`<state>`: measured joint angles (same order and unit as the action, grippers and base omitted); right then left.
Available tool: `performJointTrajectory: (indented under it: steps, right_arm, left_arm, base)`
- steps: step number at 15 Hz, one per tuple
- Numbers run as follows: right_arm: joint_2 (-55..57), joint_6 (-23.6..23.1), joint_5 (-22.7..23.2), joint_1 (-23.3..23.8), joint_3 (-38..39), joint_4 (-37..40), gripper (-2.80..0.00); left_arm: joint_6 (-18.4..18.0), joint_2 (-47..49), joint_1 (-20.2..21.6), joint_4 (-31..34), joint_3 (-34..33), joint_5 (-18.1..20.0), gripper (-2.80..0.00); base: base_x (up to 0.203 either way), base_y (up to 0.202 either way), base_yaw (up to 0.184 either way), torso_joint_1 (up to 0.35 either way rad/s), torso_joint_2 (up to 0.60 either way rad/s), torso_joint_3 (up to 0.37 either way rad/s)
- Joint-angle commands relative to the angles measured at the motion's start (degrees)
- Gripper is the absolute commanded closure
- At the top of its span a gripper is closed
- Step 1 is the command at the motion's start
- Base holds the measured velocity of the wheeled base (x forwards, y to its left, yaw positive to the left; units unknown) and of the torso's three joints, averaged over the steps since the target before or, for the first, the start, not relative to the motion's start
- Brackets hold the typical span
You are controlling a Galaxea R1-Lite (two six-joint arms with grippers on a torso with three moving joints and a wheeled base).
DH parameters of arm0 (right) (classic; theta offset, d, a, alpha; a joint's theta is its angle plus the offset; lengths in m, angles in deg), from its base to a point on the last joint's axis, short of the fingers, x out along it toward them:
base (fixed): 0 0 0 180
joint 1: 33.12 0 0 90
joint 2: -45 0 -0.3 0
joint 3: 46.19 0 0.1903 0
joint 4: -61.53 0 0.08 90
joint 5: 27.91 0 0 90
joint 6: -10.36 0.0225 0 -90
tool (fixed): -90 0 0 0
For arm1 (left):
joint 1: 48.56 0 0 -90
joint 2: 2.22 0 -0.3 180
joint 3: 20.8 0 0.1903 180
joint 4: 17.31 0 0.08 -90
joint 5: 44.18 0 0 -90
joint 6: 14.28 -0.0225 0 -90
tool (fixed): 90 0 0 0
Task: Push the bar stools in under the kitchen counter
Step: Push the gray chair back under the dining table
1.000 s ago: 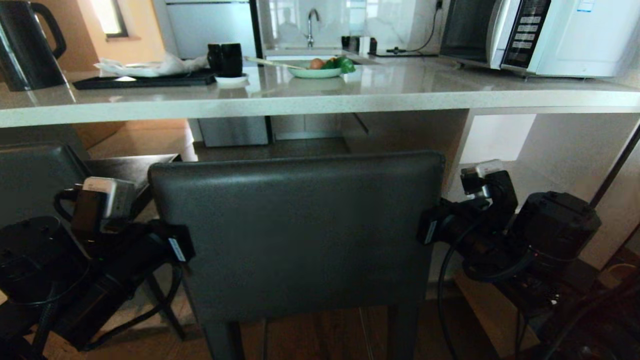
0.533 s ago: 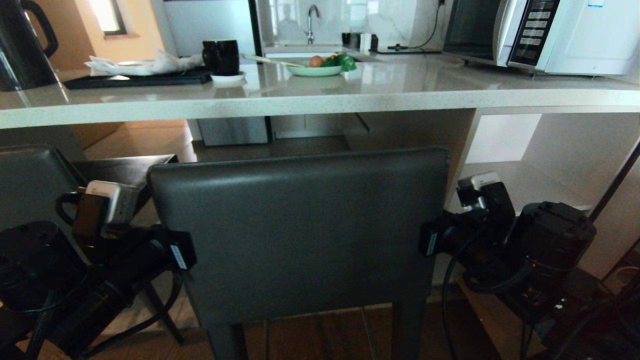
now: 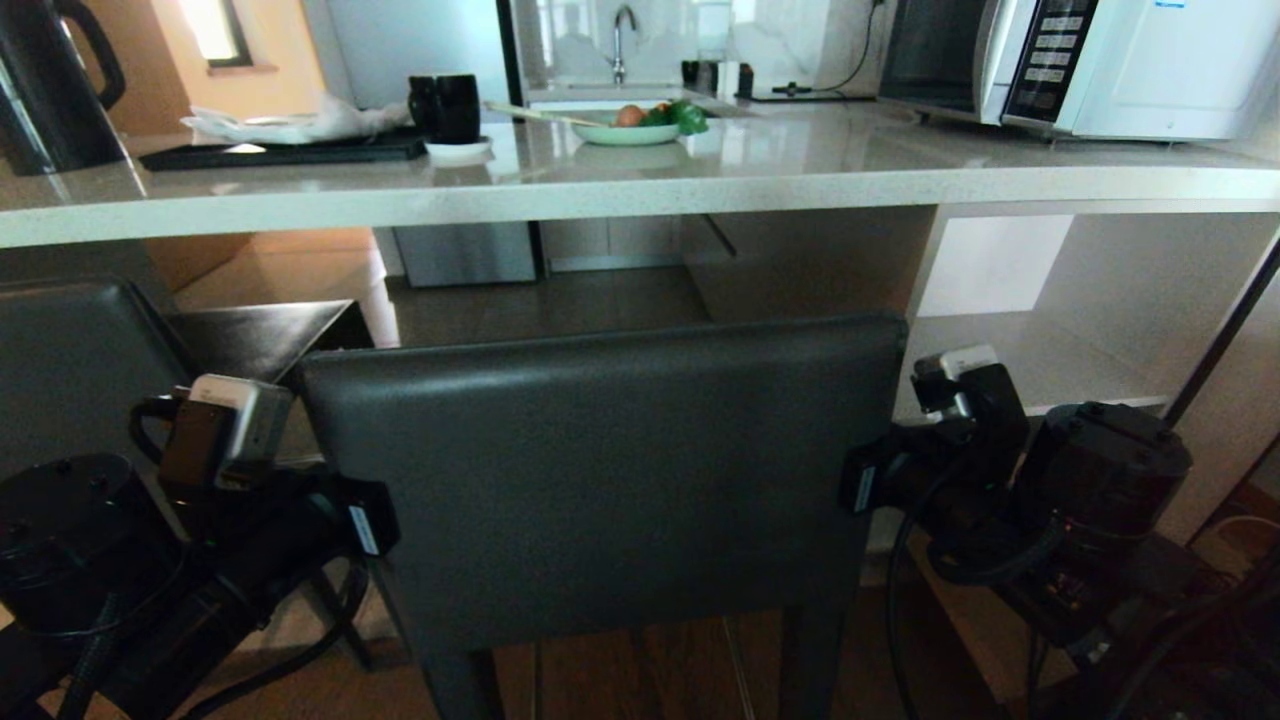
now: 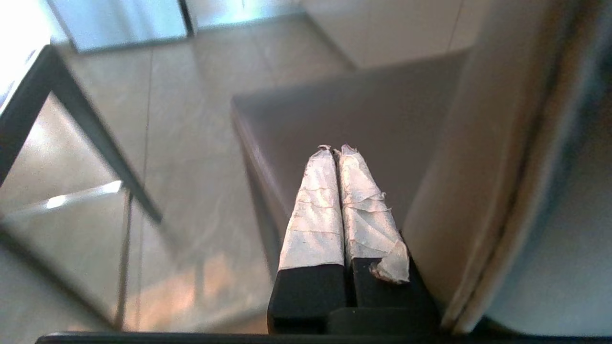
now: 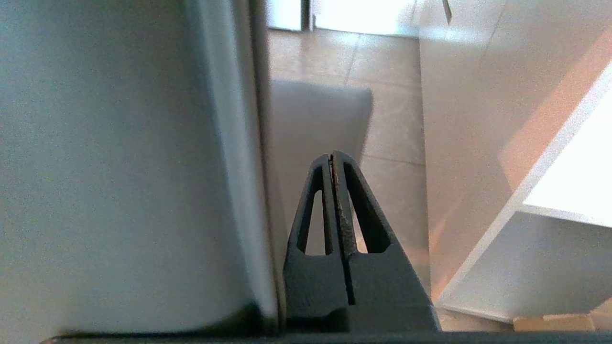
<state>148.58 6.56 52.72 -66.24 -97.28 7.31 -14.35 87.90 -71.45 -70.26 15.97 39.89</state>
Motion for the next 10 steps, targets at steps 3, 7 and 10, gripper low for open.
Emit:
performJointTrajectory:
  steps: [3,7,10]
  right_arm:
    - [-0.1,0.0,0.0,0.0,-0.2,-0.9,0.00]
    - [0.0,0.0,0.0,0.0,-0.1,-0.9,0.00]
    - [0.0,0.0,0.0,0.0,-0.1,-0.9,0.00]
  left_arm:
    - [0.1,0.1,0.0,-1.3,0.1,0.0,0.00]
    - [0.1,0.1,0.0,-1.3,0.1,0.0,0.00]
    - [0.1,0.2,0.0,-1.3,0.0,0.1,0.00]
  base:
    - [-0.118,0.000,-0.003,0.002,0.00,0.003]
    - [0.000,0.000,0.000,0.000,0.00,0.000]
    - [-0.024,0.000,0.000,0.002,0.00,0.001]
